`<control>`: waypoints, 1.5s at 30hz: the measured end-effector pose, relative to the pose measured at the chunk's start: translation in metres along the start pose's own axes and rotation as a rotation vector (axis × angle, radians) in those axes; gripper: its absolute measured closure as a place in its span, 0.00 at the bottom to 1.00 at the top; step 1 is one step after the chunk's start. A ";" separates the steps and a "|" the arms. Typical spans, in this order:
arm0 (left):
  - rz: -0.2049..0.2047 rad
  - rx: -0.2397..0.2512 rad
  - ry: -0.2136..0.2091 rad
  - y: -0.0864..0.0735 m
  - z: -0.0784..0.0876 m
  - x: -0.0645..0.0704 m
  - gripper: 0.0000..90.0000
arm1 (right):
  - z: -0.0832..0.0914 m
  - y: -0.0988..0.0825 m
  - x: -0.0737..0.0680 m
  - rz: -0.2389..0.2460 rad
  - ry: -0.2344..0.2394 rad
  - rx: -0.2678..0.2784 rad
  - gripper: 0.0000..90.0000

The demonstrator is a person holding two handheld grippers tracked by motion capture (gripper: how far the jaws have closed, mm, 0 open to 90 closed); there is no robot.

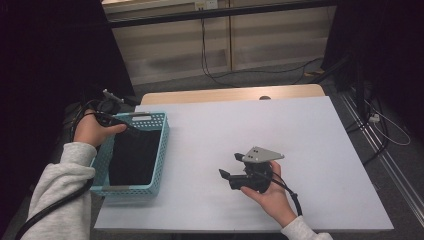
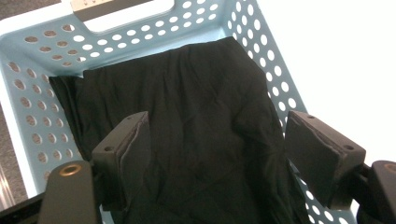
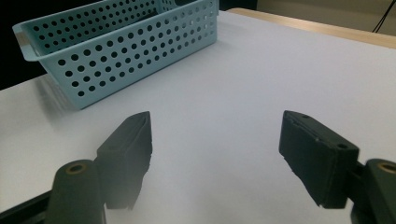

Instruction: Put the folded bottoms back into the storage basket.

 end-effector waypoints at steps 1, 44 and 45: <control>-0.001 -0.001 -0.005 -0.001 0.000 0.000 0.26 | 0.000 -0.001 0.001 -0.002 0.000 -0.002 0.28; -0.075 0.057 -0.098 -0.021 -0.015 0.035 0.26 | 0.043 -0.032 0.039 -0.018 -0.042 -0.083 0.27; -0.082 0.056 -0.102 -0.021 -0.015 0.038 0.26 | 0.044 -0.033 0.039 -0.016 -0.042 -0.084 0.27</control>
Point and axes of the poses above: each handheld gripper's, and its own axes: z roughly backward along the jaws, y roughly out of its top, x roughly to its right, the point moved 3 cm from there along -z, roughly forward along the jaws, and after that the axes turned 3 degrees about x, right-handed, at the moved point
